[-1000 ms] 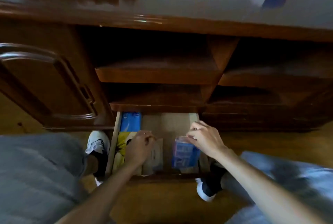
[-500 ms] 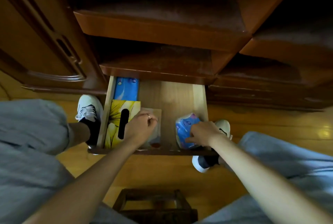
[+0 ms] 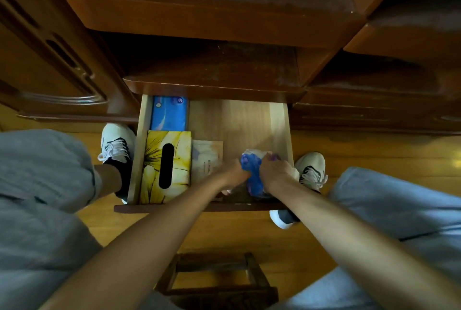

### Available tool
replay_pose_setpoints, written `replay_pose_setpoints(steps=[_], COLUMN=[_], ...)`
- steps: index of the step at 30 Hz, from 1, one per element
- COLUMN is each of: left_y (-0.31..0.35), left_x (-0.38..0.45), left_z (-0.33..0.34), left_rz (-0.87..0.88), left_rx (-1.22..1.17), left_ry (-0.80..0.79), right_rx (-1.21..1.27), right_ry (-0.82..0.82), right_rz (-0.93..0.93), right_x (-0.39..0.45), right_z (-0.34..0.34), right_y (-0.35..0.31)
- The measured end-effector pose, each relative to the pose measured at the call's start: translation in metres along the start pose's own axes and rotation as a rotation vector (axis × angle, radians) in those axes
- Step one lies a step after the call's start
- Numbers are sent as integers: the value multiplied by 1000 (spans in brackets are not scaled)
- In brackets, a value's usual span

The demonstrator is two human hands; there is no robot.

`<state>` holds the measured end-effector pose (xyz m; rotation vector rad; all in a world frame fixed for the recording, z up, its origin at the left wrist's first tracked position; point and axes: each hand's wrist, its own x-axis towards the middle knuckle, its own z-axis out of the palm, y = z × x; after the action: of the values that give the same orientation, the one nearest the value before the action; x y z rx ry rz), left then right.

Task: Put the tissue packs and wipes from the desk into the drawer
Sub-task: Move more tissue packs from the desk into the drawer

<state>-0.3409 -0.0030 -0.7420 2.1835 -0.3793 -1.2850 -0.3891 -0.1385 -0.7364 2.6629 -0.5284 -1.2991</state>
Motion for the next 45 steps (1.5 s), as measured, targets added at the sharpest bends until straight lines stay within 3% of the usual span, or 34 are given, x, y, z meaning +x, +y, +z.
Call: replay_pose_setpoints(steps=[3,7,10,14,17,20,23,28,32,35,38,40,42,44,45], left_y=[5,-3,-2,-8,-16,-10,-3,-9,-9,-8,-14,-18,-21,-26,-31], left_x=[17,32,36,38,35,37,44,46,47,39,30,21,11,-1,-8], left_z=[15,26,24,26,31,40,53,60,62,51,33,17,-2,-20,-26], left_rz=[-3,11,115,96,58,36,13,73,83,74,109,171,203,180,168], left_rx=[-253,-43,84,294,520,682,751,844,832,768,615,549,523,445,399], left_ry=[-99,-105,-130,-36,99,121,79,131,135,118,159,229,383,496,521], right_rx=[-140,-76,-260,-502,-494,-414,-347,-572,-729,-573,-445,-373,-302,-7,228], right_ry=[73,234,341,295,265,153,68,30,111,158,251,264,417,512,476], right_rz=[-47,-62,-304,-319,-260,-213,-146,-266,-317,-261,-330,-349,-315,-283,-276], right_x=[-1,-4,7,15,18,23,32,50,45,40,29,18,8,0,-3], right_z=[0,-19,-23,-9,-10,-20,-29,-15,-20,-25,-36,-55,-80,-91,-90], right_y=[4,10,18,19,12,11,12,0,-6,9,19,20,17,12,9])
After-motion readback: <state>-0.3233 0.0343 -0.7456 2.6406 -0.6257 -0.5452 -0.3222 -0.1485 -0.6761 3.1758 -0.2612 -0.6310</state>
